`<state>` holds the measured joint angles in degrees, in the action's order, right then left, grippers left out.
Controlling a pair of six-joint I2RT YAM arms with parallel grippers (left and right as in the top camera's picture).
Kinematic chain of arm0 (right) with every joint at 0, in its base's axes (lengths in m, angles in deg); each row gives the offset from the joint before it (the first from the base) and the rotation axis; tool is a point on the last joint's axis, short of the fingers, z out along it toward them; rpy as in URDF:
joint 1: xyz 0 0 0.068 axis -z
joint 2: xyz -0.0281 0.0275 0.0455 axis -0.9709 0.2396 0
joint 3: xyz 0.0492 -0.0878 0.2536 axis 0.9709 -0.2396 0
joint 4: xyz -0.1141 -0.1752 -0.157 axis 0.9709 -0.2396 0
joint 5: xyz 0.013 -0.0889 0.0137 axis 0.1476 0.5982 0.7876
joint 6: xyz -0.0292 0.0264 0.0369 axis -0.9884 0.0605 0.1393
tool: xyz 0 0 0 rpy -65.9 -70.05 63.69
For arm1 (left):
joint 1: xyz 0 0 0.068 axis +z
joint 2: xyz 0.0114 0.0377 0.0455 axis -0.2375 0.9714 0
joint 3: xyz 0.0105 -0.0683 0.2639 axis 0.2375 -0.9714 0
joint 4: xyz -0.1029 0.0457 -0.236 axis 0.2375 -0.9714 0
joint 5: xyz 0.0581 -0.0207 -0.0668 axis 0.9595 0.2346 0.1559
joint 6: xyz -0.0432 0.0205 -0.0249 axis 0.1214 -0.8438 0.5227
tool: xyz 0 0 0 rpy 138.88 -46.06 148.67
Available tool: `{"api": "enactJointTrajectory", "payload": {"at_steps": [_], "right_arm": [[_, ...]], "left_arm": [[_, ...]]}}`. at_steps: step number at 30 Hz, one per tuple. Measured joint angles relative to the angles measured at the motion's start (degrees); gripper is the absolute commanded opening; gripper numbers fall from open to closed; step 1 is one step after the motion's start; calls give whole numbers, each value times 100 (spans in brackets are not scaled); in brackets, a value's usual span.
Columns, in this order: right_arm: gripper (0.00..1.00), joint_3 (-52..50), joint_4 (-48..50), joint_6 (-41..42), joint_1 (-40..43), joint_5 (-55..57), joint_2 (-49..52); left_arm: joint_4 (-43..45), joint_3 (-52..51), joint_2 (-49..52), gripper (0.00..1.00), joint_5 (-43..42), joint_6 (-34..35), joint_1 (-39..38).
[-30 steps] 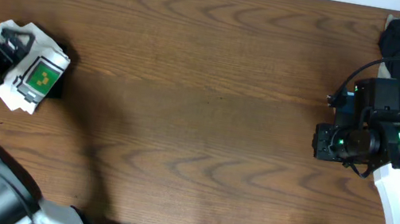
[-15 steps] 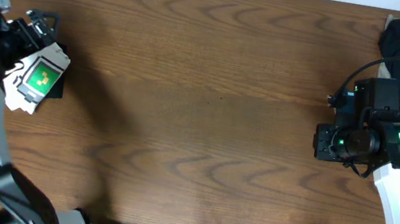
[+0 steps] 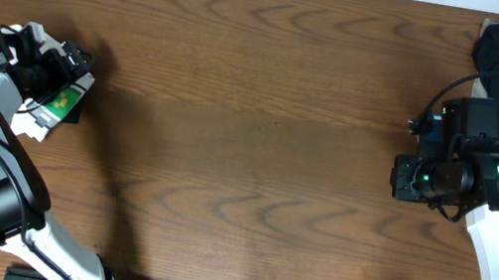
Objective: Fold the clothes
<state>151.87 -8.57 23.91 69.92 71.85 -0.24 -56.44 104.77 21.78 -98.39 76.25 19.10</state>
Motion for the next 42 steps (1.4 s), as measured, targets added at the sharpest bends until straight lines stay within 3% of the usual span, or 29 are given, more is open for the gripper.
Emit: {"api": "enactJointTrajectory", "payload": {"at_steps": [7, 9, 11, 15, 18, 23, 29, 35, 42], "right_arm": [[29, 0, -2, 0, 0, 0, 0], [38, 0, 2, 7, 0, 0, 0], [54, 0, 28, -13, 0, 9, 0], [82, 0, 190, -17, 0, 33, 2], [98, 0, 376, -55, 0, 35, 0], [99, -7, 905, -72, 0, 46, 0], [99, -11, 1939, -278, 0, 42, 15], [99, -11, 2573, -415, 0, 66, 57], [99, -11, 2015, -431, 0, 72, -44]], "left_arm": [[74, 4, 20, 98, -455, -42, 26], [-2, 0, -87, 98, -503, -39, 22], [-76, -26, -339, 98, -540, -39, 0], [-313, -33, -1333, 98, -503, -57, -190], [-754, -31, -2214, 98, -98, -223, -636], [-1593, -28, -3042, 98, 1329, -472, -1987], [-2426, -28, -3161, 98, 2695, -560, -3086], [-2883, -31, -3161, 98, 3226, -584, -3257], [-3467, -33, -3333, 98, 3392, -643, -3254]]}}
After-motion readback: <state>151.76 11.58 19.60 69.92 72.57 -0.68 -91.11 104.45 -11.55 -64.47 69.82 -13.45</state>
